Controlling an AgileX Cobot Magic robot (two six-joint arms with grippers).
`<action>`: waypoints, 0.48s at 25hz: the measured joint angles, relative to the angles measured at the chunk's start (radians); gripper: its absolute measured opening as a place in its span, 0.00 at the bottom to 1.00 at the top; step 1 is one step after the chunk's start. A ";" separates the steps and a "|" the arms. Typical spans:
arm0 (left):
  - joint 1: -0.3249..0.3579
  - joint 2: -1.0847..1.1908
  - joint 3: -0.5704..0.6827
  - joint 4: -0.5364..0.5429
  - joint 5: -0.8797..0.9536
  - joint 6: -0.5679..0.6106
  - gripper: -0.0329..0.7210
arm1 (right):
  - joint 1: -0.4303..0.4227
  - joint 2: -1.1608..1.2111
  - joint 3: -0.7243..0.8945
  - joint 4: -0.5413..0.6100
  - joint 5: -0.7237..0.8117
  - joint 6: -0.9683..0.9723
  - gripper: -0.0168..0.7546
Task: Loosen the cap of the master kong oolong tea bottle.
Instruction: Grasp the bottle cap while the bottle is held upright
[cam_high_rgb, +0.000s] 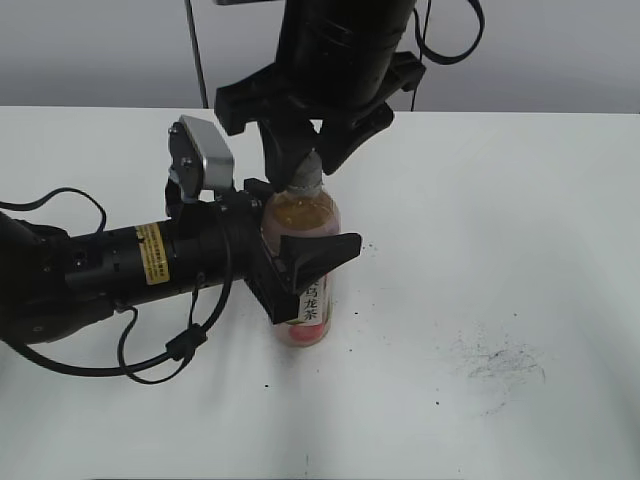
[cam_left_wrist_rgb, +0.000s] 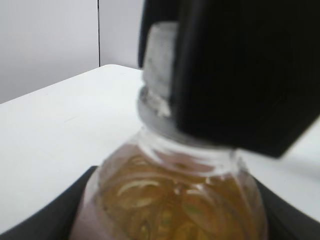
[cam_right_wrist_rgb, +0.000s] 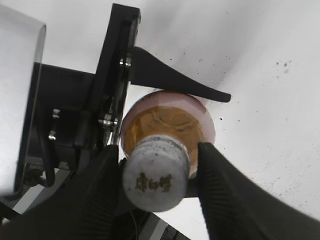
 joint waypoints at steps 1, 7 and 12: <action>0.000 0.000 0.000 0.000 0.000 0.000 0.64 | 0.000 0.000 0.000 0.000 0.000 0.000 0.51; 0.000 0.000 0.000 0.000 0.000 0.000 0.64 | 0.000 0.000 0.000 0.000 0.000 -0.001 0.43; -0.001 0.000 -0.001 0.000 0.002 0.000 0.64 | 0.001 0.000 0.000 0.000 0.000 -0.087 0.39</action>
